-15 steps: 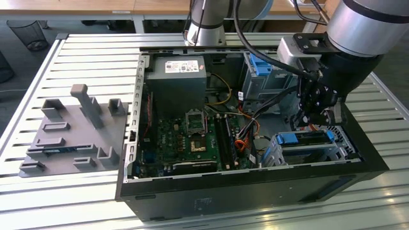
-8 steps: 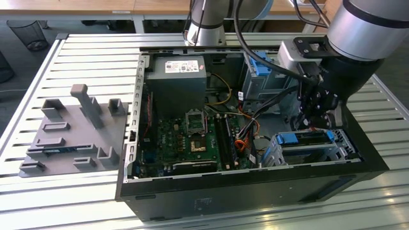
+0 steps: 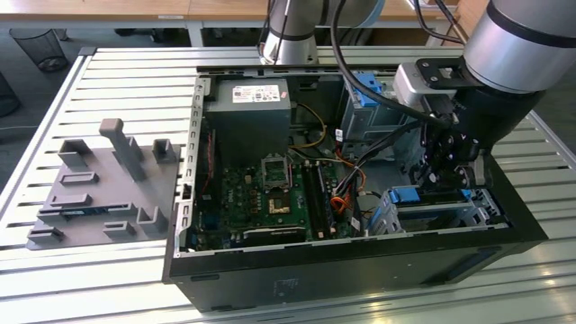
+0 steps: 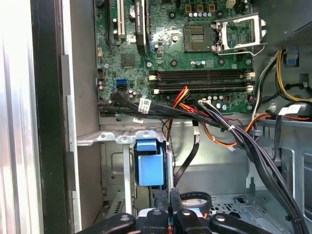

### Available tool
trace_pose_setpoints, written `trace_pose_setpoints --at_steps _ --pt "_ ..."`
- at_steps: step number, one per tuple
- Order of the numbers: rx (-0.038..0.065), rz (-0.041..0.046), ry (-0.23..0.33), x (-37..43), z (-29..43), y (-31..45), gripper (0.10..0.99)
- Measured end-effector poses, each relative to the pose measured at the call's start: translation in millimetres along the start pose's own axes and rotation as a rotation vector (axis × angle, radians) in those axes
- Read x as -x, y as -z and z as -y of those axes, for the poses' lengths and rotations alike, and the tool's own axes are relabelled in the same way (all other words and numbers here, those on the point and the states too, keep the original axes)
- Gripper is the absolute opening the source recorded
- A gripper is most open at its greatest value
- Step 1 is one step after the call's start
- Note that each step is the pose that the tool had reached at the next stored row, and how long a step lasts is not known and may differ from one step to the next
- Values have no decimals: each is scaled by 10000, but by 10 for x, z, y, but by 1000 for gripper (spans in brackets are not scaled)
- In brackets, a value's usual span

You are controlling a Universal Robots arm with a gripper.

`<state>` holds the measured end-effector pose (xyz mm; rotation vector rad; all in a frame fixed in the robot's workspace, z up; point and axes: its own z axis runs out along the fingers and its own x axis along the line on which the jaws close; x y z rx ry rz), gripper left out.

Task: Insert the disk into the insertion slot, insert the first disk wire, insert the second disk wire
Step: 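Insert the second disk wire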

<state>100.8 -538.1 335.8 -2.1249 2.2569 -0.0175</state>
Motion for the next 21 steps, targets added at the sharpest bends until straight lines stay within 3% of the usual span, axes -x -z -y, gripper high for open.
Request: trace_pose_setpoints --at_steps 2,5,6,12,21 --pt "2 38 -1 -9 1 -1 141" --pt "13 223 -8 -35 3 -2 141" --pt "14 236 -8 -44 6 -2 141" --pt "34 240 -14 -94 29 -5 141" --pt "35 239 -22 -94 49 -15 141"
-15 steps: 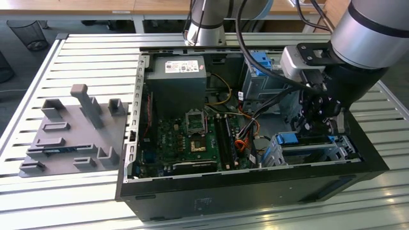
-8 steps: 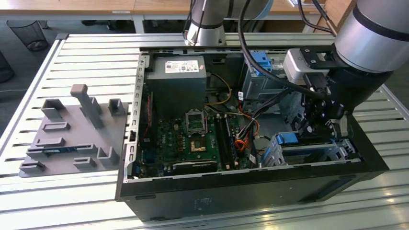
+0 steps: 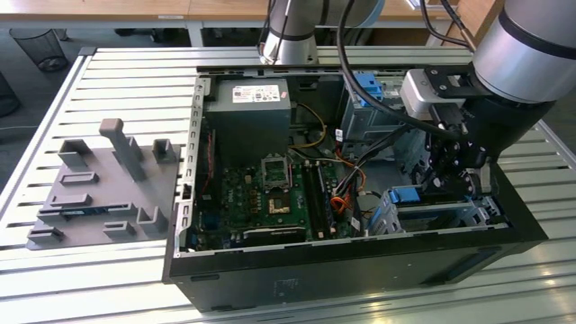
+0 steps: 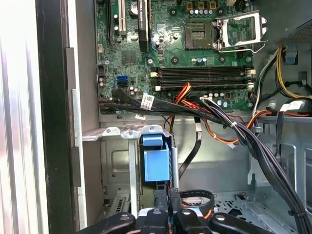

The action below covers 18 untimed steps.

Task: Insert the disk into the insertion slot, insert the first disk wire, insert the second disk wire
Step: 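Insert the second disk wire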

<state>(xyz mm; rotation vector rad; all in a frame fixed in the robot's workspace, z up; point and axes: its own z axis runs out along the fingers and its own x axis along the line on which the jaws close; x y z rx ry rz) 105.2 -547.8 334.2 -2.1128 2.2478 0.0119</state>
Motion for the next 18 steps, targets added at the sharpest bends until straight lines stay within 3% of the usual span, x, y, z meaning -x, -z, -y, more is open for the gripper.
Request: trace_pose_setpoints --at_steps 13,18 --pt "0 6 4 0 11 -2 141" --pt "5 95 2 -14 12 7 141"
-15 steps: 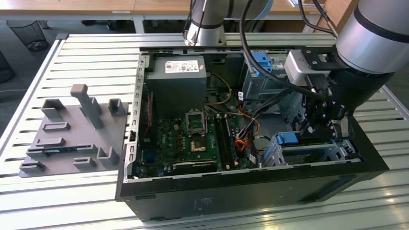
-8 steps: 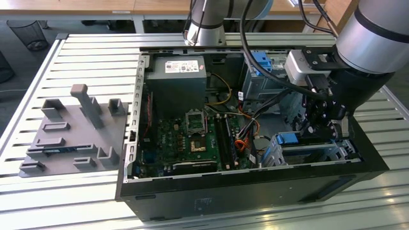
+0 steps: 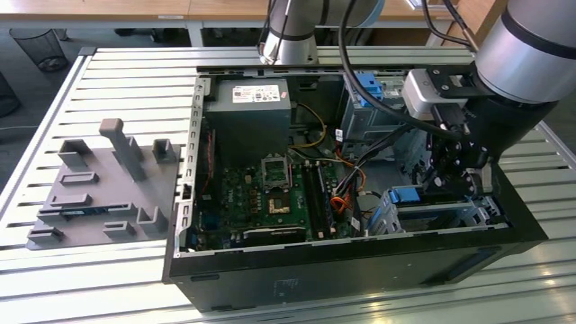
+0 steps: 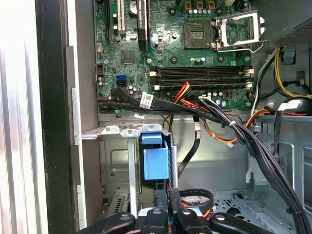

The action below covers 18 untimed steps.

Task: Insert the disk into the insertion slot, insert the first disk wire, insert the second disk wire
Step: 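Insert the second disk wire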

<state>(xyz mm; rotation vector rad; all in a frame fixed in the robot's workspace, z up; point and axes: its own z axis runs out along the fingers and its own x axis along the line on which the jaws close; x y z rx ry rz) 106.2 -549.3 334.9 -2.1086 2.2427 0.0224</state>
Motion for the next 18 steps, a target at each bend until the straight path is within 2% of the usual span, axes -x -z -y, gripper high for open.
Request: trace_pose_setpoints --at_steps 5,18 --pt "12 197 -7 -30 2 0 141" --pt "16 206 36 -38 4 -21 141"
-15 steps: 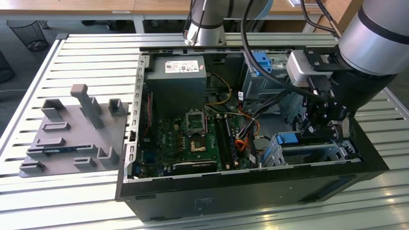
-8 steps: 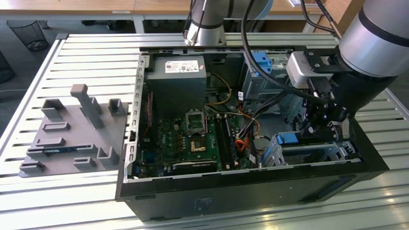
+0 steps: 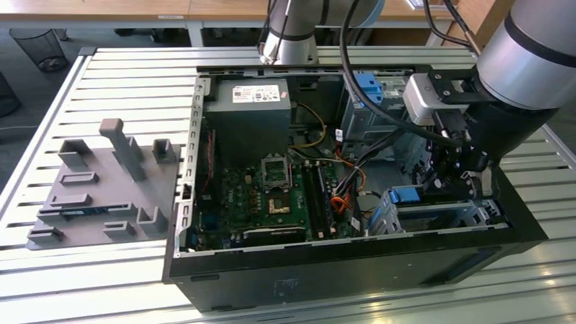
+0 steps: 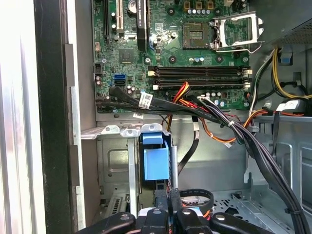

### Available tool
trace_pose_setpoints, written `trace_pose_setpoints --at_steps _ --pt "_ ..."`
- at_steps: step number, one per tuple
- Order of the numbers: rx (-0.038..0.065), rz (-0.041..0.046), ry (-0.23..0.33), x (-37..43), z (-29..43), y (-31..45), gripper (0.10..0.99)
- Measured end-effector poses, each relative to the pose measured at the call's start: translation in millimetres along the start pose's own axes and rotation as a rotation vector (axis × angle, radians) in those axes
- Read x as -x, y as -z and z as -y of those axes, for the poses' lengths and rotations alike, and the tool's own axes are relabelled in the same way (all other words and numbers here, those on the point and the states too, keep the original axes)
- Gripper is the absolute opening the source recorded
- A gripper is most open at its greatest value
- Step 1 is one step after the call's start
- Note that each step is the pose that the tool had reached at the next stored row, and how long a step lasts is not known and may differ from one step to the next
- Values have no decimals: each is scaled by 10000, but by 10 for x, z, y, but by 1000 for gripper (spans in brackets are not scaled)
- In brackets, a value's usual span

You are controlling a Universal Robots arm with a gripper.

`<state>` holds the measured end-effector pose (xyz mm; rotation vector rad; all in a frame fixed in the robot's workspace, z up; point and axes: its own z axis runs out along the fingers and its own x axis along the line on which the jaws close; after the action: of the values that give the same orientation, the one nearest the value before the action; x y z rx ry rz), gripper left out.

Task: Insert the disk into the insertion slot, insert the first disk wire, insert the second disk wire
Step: 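Insert the second disk wire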

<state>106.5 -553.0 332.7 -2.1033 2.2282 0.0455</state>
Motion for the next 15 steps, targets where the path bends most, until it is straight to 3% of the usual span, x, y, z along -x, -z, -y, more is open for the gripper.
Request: trace_pose_setpoints --at_steps 15 --pt "0 0 1 -3 1 10 141"
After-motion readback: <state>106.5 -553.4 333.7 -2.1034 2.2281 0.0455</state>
